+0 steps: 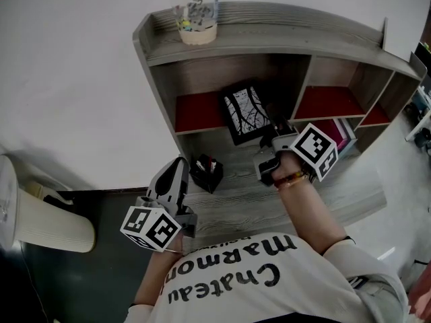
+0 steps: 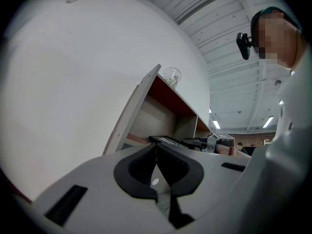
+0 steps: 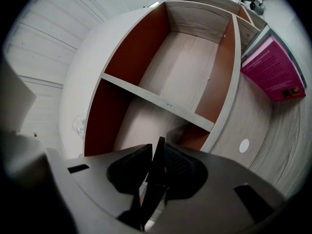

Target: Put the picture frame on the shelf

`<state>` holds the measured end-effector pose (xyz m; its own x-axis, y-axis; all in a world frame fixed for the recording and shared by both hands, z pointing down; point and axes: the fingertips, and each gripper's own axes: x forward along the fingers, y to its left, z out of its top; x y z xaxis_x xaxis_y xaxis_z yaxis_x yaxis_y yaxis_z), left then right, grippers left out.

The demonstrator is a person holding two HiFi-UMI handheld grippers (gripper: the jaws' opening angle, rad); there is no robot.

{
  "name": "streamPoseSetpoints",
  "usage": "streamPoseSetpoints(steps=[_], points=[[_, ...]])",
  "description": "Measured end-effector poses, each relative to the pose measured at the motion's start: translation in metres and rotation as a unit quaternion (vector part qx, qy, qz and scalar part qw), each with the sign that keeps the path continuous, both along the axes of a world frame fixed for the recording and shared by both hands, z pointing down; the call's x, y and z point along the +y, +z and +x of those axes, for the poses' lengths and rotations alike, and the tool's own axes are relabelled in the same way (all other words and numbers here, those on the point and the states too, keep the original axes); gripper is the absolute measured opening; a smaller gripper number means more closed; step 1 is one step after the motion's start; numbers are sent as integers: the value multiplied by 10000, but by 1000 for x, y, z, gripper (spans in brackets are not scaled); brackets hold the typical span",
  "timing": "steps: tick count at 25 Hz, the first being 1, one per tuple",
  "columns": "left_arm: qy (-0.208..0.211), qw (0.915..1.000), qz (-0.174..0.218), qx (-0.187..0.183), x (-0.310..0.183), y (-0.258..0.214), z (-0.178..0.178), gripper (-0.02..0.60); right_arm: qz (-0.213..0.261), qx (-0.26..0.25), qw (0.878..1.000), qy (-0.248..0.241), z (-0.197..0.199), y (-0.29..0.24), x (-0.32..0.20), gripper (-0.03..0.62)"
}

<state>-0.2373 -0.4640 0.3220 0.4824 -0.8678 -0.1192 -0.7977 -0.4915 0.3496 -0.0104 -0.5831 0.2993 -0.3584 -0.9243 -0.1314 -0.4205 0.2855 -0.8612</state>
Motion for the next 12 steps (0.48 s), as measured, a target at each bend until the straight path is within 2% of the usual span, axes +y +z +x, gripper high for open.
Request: streamPoseSetpoints(steps=[12], points=[[59,10000,-1,-19,-4,2,6,17,-67,488,9974,521,1,-2,-5,75]])
